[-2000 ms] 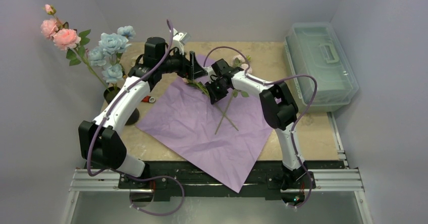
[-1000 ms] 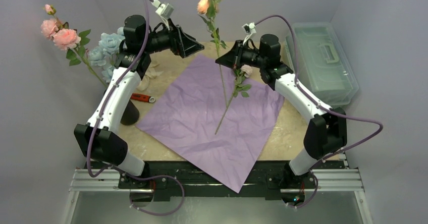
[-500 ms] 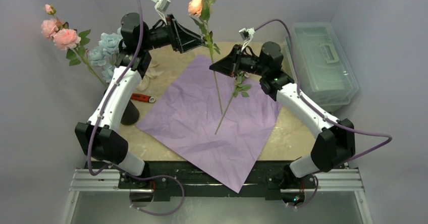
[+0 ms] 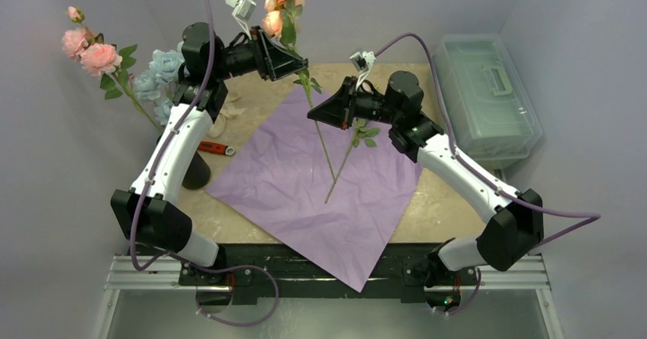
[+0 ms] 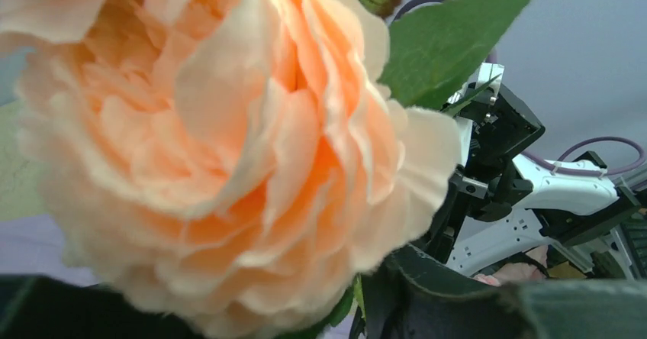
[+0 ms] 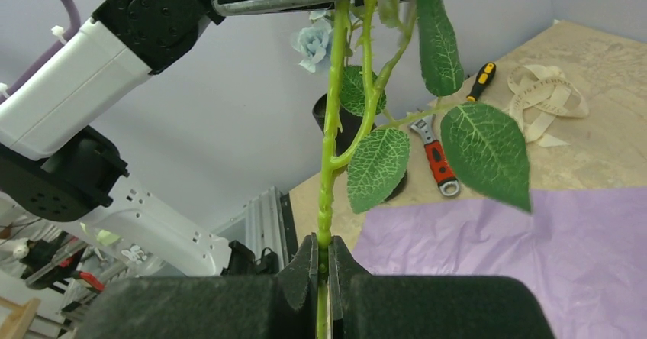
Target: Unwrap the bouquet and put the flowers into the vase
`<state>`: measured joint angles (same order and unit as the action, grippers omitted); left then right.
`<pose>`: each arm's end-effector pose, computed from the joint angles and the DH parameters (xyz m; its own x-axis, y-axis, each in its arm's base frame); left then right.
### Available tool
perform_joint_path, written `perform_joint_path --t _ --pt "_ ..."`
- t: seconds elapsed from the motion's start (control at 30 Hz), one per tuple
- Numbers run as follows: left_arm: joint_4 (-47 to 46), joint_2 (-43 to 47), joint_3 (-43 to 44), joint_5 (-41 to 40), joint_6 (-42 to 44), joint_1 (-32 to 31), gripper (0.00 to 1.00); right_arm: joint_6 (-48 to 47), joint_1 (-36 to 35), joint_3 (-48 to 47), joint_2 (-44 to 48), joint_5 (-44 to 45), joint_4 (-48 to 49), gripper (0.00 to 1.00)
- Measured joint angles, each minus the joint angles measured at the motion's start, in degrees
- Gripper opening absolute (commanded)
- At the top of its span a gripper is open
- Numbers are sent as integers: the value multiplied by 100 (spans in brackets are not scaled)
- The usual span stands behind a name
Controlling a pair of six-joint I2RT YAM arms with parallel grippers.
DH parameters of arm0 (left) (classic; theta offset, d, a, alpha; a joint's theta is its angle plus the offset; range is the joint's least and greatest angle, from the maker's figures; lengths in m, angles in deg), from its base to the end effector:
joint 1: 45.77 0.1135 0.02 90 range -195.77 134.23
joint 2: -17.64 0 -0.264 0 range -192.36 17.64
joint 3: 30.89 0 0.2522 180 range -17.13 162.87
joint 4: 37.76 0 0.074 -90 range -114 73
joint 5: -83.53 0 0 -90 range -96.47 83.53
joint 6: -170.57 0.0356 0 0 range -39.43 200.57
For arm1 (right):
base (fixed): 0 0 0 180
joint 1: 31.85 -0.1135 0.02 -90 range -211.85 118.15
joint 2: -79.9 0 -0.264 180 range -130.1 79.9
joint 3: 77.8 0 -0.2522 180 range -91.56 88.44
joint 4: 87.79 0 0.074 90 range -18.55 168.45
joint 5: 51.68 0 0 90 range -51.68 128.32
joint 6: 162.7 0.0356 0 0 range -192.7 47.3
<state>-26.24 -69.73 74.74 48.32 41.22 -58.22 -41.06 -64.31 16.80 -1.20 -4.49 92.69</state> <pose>0.3270 -0.1020 0.4673 -0.4926 -0.2656 -0.8287 0.7815 0.2841 -0.5555 0.2658 0.1978 0.4016 -0.4464 0.1721 -0.8781 -0.8586 0.1941 0.4745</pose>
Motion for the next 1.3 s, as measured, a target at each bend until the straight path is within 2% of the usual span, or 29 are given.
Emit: perform_joint_path --t 0.03,0.13,0.17,0.2,0.23,0.27,0.3,0.33,0.43,0.47,0.63,0.83,1.0,1.13,1.3 --pt "26 44 -42 -24 -2 0 33 -22 0 0 7 13 -50 0" --pt "13 138 -105 -37 -24 -7 26 -101 -4 37 7 87 -103 0" --pt "0 155 -107 -35 -55 -7 18 -131 -7 57 7 114 -103 0" --pt "-28 166 -109 -33 -74 -7 5 -166 -13 76 7 129 -105 0" --pt "-90 177 -114 -15 -157 -2 0 -195 -20 92 7 133 -103 0" --pt "-144 179 -122 11 -254 4 0 -208 -26 94 7 133 -103 5" --pt "-212 179 -136 48 -343 7 0 -232 -37 94 7 131 -105 16" --pt "-286 181 -138 90 -435 7 0 -245 -48 94 4 127 -109 24" --pt "-402 181 -136 94 -509 39 0 -297 -57 94 4 11 -162 60" --pt "-435 186 -133 92 -511 87 0 -323 -66 94 -7 -44 -208 69" --pt "-455 278 -55 2 -457 494 0 -382 -96 92 -31 -229 -376 93" --pt "492 636 717 -46 289 1102 0 -431 -96 76 -55 -352 -402 98" --pt "1408 1587 1139 -271 1119 1919 0 -564 -96 -15 -153 -365 -562 98" --pt "1928 2673 1032 -702 1668 2844 0 -697 -96 -85 -199 -363 -737 98" --pt "2791 3571 1064 -1596 2422 3462 0 -813 -96 -208 -271 -365 -892 98"
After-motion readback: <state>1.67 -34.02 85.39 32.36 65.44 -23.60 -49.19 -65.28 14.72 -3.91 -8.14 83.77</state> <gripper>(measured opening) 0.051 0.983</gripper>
